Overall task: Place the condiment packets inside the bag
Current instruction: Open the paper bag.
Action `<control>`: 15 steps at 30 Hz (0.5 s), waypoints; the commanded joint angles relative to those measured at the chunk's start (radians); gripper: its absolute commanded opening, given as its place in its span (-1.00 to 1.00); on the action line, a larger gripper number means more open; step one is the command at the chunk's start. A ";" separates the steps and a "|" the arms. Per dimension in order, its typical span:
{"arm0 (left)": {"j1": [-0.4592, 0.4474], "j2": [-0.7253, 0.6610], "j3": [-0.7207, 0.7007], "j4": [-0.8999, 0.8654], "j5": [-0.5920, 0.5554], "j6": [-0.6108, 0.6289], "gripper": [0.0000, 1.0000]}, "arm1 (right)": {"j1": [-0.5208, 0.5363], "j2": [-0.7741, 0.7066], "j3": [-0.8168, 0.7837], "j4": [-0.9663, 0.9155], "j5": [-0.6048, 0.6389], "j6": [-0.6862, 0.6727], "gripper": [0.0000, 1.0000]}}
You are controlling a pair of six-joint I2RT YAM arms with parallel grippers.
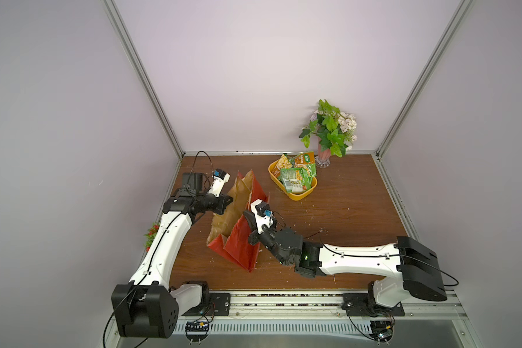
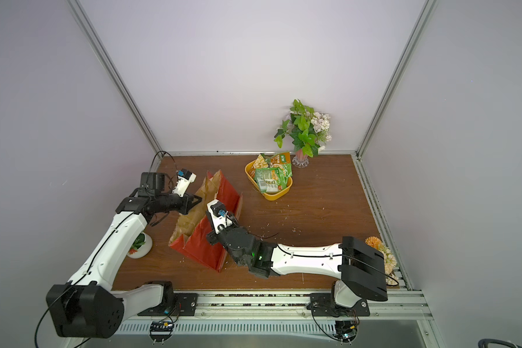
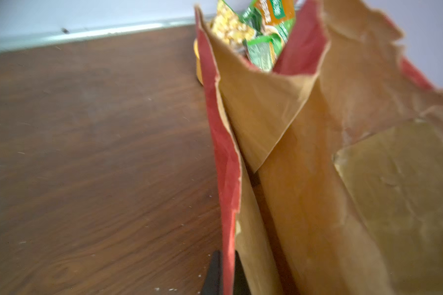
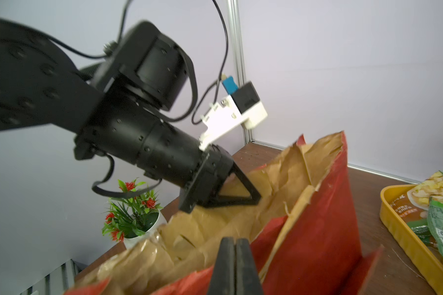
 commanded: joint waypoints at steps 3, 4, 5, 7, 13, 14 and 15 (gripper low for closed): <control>-0.022 -0.076 0.144 0.004 -0.235 -0.020 -0.99 | 0.001 -0.093 -0.011 -0.013 0.110 0.031 -0.83; -0.027 -0.083 0.151 0.006 -0.251 -0.022 -0.99 | 0.001 -0.098 -0.014 -0.026 0.132 0.048 -0.67; -0.030 -0.092 0.152 0.010 -0.266 -0.026 -0.99 | 0.001 -0.101 -0.018 -0.036 0.148 0.068 -0.51; -0.040 -0.105 0.139 0.023 -0.296 -0.035 -0.99 | 0.001 -0.106 -0.023 -0.048 0.168 0.105 -0.18; -0.094 -0.149 0.032 0.144 -0.413 -0.068 -0.99 | 0.004 -0.088 -0.013 -0.082 0.221 0.253 0.72; -0.108 -0.152 0.017 0.161 -0.439 -0.073 -0.99 | 0.008 -0.083 -0.011 -0.076 0.228 0.269 0.80; -0.123 -0.155 0.003 0.181 -0.466 -0.077 -0.99 | 0.014 -0.075 -0.007 -0.066 0.241 0.282 0.86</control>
